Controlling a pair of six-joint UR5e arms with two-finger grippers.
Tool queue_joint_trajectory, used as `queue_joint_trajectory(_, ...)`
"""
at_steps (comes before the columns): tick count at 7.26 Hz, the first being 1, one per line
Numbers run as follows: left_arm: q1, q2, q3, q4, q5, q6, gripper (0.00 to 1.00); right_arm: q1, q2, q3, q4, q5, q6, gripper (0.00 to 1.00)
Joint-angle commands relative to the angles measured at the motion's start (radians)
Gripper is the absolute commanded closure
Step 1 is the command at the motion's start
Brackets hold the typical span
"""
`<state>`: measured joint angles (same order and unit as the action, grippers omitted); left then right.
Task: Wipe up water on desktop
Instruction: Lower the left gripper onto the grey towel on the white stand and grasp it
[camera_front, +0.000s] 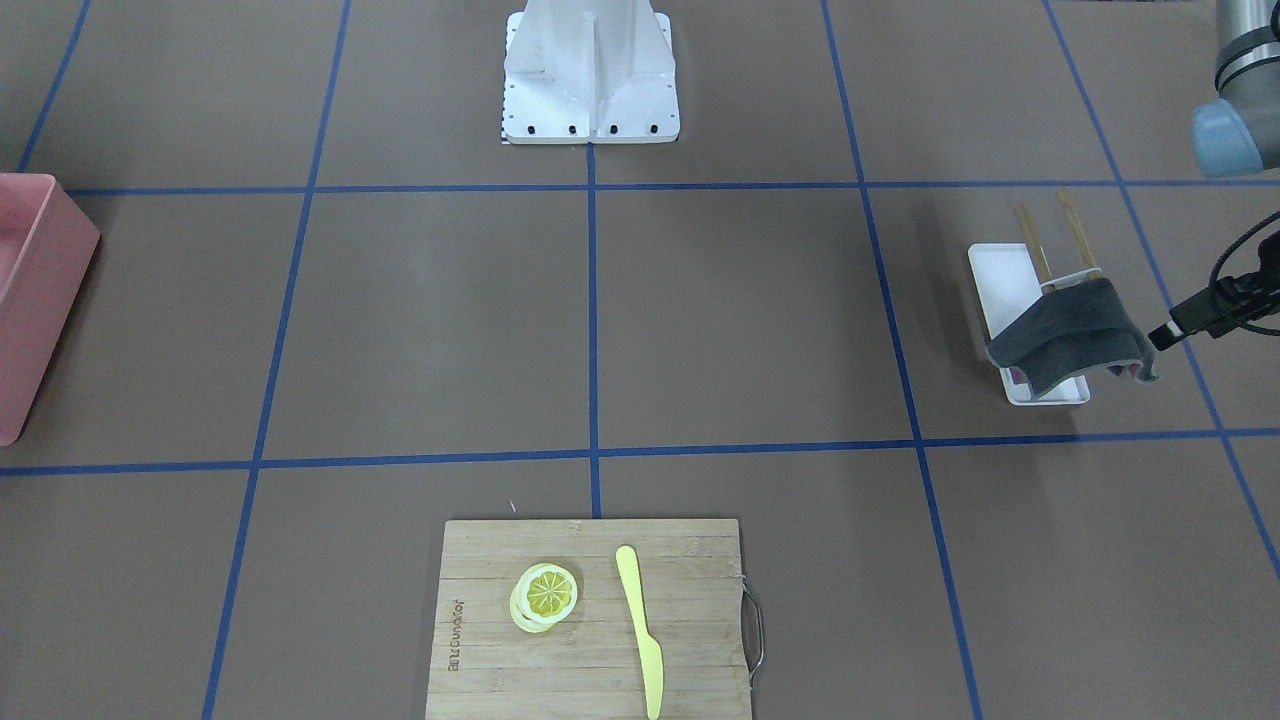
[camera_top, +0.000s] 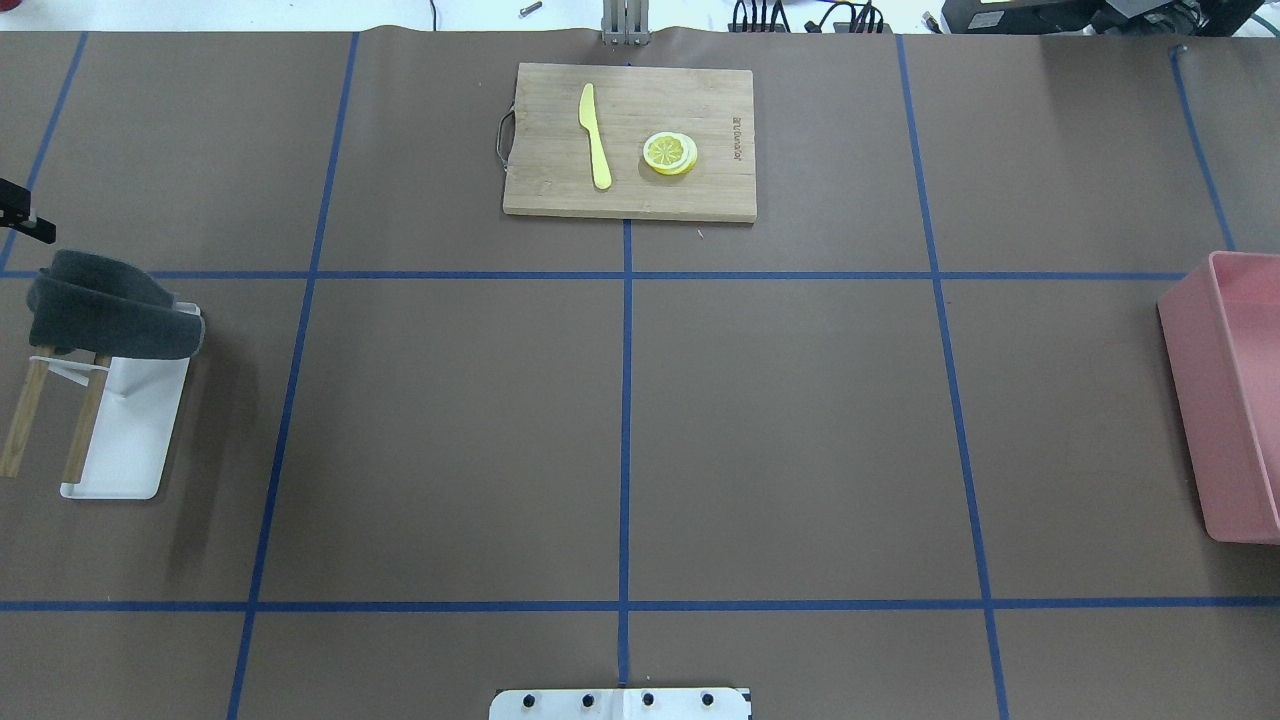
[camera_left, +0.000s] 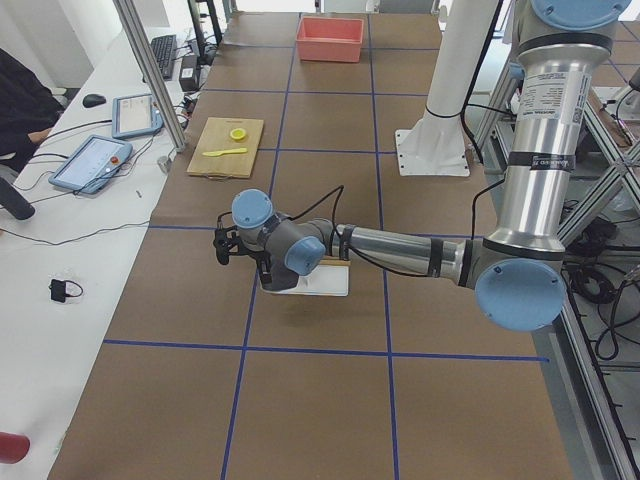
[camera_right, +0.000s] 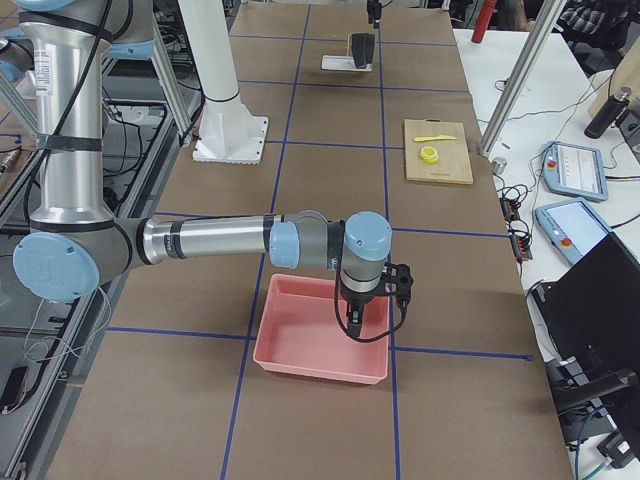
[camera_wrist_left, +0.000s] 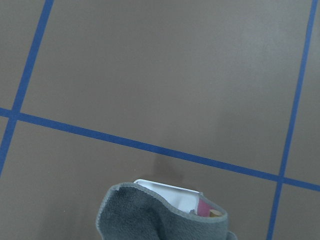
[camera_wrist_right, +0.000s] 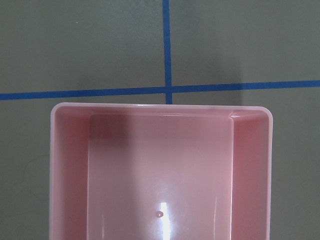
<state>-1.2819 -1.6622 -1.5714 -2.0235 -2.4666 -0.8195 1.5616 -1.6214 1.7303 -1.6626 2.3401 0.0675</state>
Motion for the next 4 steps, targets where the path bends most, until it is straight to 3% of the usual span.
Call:
queue_joint_trajectory(1,0.025,0.001,-0.002,-0.003,0.0,0.003,0.13,0.0,0.002,0.0,0.0,0.001,0.0,0.0)
queue_joint_trajectory(2,0.032,0.001,-0.002,-0.003,0.0,0.003,0.18,0.0,0.002,0.0,0.0,0.002,0.0,0.0)
queue_joint_trajectory(3,0.032,0.001,-0.002,-0.003,0.0,0.003,0.35,0.0,0.002,-0.002,0.0,0.002,0.0,0.0)
queue_joint_trajectory(4,0.032,0.001,-0.004,-0.003,0.0,0.003,0.63,0.0,0.002,-0.002,0.0,0.002,0.0,0.0)
